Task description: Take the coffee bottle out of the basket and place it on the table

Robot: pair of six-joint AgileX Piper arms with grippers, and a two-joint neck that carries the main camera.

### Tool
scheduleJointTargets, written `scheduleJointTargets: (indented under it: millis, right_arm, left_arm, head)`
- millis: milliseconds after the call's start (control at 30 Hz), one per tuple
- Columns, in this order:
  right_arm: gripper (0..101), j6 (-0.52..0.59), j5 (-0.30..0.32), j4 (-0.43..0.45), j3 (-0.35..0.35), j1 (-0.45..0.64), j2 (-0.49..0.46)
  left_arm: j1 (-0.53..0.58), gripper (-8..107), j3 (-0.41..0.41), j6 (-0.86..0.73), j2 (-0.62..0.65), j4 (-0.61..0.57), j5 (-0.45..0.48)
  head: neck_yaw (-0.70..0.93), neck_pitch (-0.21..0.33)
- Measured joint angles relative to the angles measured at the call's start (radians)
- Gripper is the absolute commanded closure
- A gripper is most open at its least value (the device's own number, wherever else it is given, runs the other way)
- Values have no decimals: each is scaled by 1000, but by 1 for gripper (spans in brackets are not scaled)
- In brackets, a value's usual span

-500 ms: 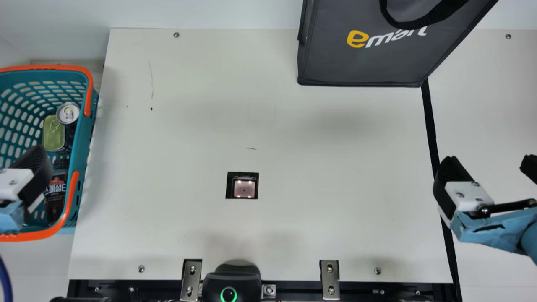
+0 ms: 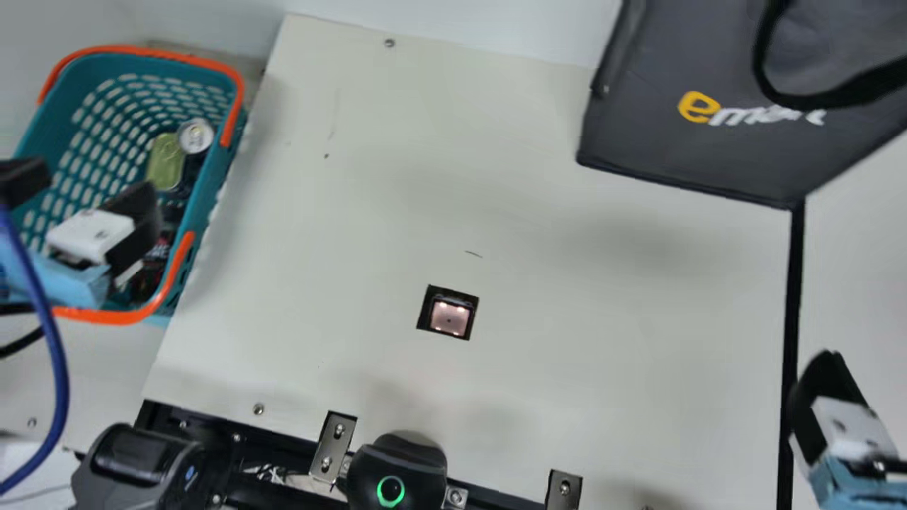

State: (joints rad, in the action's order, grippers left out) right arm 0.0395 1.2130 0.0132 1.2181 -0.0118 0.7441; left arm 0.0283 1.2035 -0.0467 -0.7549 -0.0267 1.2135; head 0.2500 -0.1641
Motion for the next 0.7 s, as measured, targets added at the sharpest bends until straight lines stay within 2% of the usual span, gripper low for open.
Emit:
scheduleJointTargets:
  millis: [133, 700]
  right_arm:
    - [11, 0, 0, 0, 0, 0, 0]
    - [11, 0, 0, 0, 0, 0, 0]
  left_arm:
    - [0, 9, 0, 0, 0, 0, 0]
    - [2, 9, 0, 4, 0, 2, 0]
  head:
    - [67, 0]
    - [69, 0]
